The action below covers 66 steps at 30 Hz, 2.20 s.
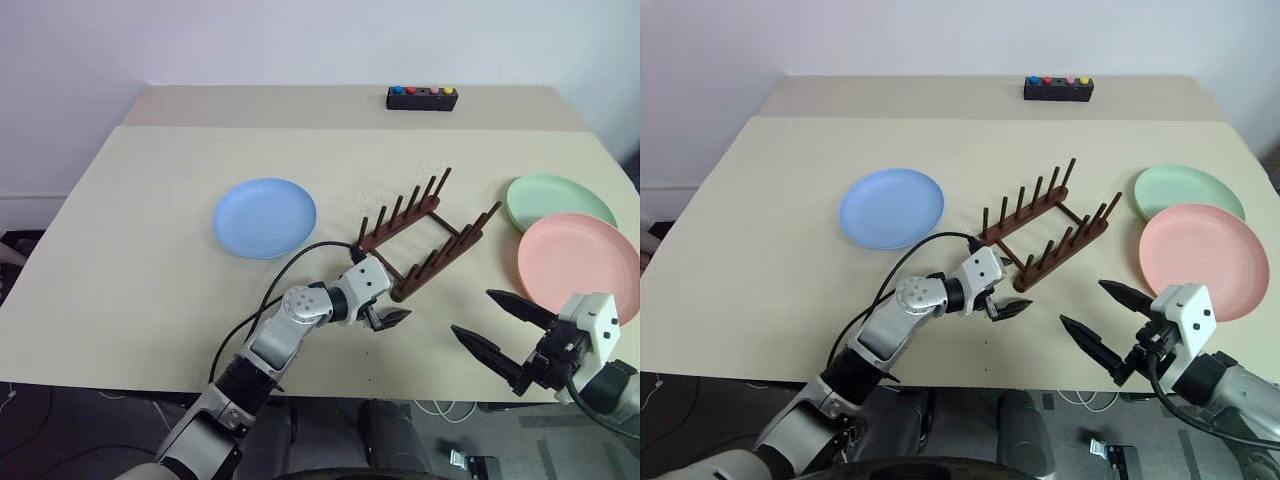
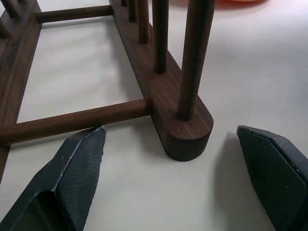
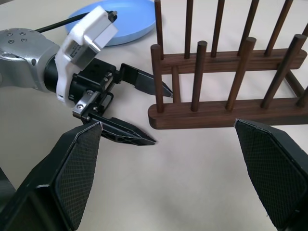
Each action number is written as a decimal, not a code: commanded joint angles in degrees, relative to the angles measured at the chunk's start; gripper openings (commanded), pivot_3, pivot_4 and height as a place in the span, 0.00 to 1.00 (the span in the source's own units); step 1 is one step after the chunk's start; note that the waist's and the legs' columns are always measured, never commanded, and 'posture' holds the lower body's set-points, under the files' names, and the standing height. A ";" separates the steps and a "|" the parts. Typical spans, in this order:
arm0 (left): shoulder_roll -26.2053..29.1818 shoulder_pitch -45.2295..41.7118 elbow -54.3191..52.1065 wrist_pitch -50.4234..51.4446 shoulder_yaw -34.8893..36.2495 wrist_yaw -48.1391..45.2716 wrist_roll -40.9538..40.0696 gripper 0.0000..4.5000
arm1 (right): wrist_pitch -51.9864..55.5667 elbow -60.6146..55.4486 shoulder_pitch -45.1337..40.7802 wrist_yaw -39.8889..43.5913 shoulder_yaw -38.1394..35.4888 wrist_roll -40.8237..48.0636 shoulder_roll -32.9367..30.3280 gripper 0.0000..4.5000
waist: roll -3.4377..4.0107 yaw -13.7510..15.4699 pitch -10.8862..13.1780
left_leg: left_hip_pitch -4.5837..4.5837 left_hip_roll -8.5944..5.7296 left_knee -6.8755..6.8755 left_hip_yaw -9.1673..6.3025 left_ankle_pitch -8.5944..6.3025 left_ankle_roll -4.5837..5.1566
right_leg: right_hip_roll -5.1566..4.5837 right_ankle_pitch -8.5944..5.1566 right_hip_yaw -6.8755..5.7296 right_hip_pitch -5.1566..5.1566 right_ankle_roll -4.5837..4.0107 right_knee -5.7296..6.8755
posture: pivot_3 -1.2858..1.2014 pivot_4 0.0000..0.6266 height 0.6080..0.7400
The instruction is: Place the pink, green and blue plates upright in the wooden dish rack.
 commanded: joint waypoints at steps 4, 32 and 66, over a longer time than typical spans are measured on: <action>-0.47 0.29 2.16 1.61 -0.38 0.72 0.69 0.49 | -1.26 -0.85 -0.84 -0.03 -0.52 -0.08 0.13 1.00 | 0.01 -0.06 -0.01 | 0.00 0.00 0.00 0.00 -0.02 0.03 | 0.00 0.00 0.00 0.00 0.02 0.00 | 0.52 0.24 1.00; 15.61 -6.60 6.86 -11.12 6.47 -28.25 -10.68 0.19 | -0.90 0.11 0.23 3.22 0.92 1.29 0.06 1.00 | 0.01 -1.22 -0.02 | 0.06 0.02 -0.22 -0.01 -0.02 0.03 | 0.00 0.00 -0.01 -0.07 0.03 -0.01 | 0.52 0.24 1.00; 11.21 -10.34 17.35 -21.21 4.51 -29.13 -3.13 0.80 | -2.17 0.89 -1.12 2.54 2.38 -1.36 1.60 1.00 | -0.01 -1.39 -0.01 | 0.05 0.02 -0.23 -0.02 -0.02 0.04 | 0.00 0.05 -0.01 -0.08 0.16 0.00 | 0.52 0.24 1.00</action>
